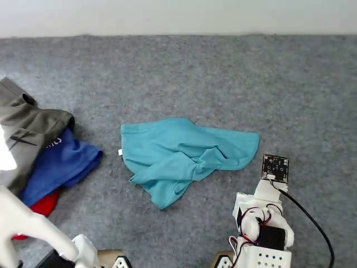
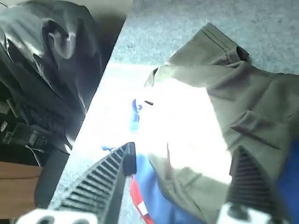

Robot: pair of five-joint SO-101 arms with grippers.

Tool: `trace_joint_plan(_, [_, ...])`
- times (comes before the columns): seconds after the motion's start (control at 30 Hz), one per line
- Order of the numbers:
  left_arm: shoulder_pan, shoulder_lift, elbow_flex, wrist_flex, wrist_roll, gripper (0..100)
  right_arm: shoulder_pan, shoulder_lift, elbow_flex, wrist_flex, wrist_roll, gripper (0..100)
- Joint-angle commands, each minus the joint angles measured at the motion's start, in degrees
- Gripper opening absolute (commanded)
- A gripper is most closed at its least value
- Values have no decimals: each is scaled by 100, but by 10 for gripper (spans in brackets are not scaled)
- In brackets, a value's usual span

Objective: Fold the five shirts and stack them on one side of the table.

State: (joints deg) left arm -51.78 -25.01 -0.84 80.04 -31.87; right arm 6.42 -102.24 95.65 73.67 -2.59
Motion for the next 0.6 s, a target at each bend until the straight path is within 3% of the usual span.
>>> trace_joint_plan(0.0, [185,-79,-585,1029,193,312,-4,-40,79,57,26,10])
trace_joint_plan(0.17, [431,-79,-1200,2057,642,249,-4,-40,79,57,26,10])
trace_joint_plan(0.4, [624,-703,-1086,2048,598,13,-4,-40,79,57,26,10])
trace_joint_plan(0.57, [826,-1512,-136,2040,554,14,-4,-40,79,57,35,12])
